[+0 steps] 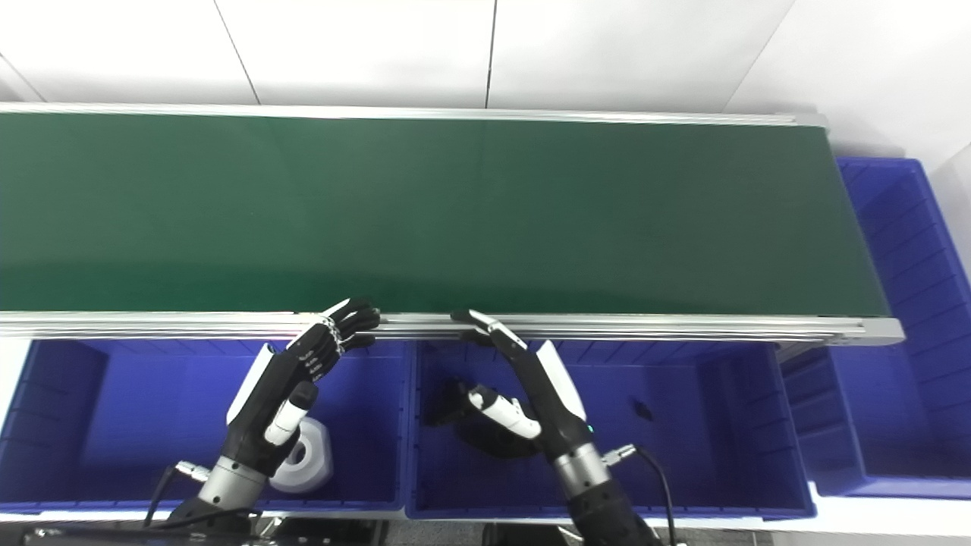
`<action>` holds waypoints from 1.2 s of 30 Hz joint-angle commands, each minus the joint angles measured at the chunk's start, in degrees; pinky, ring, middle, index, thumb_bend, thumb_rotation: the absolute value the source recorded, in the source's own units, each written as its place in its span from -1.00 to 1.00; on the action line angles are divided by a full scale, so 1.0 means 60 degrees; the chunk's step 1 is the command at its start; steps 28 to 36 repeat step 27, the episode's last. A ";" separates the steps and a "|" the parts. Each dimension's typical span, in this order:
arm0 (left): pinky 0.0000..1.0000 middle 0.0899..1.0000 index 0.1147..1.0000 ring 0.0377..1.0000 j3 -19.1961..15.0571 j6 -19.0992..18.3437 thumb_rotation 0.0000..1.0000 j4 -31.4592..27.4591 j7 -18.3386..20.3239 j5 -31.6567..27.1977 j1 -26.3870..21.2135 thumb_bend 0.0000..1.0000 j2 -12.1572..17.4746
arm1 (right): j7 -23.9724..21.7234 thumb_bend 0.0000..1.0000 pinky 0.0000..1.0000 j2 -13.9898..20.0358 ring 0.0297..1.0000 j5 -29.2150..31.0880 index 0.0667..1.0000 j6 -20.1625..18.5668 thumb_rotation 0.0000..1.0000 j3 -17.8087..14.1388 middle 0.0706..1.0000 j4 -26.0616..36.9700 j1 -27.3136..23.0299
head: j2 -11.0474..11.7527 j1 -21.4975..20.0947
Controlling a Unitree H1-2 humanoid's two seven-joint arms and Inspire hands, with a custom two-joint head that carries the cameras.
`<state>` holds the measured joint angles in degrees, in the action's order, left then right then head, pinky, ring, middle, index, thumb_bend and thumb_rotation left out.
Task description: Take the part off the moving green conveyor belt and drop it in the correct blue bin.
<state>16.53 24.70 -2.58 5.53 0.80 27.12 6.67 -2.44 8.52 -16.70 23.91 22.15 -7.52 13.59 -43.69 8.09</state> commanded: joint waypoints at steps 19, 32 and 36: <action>0.60 0.64 0.64 0.68 0.0131 0.0370 0.85 0.0752 -0.0058 0.0135 -0.0104 0.50 -0.0122 | 0.4283 0.64 0.48 0.1608 0.60 0.0249 0.61 0.0503 0.89 0.3537 0.65 -0.1091 -0.1078 | 0.0848 0.0232; 0.59 0.62 0.61 0.66 0.0116 0.0371 0.82 0.0958 -0.0148 0.0149 -0.0209 0.51 -0.0167 | 0.4879 0.63 0.52 0.2009 0.62 0.0723 0.62 0.0503 0.92 0.4490 0.67 -0.0891 -0.1391 | 0.1140 0.0287; 0.59 0.62 0.61 0.66 0.0116 0.0371 0.82 0.0958 -0.0148 0.0149 -0.0209 0.51 -0.0167 | 0.4879 0.63 0.52 0.2009 0.62 0.0723 0.62 0.0503 0.92 0.4490 0.67 -0.0891 -0.1391 | 0.1140 0.0287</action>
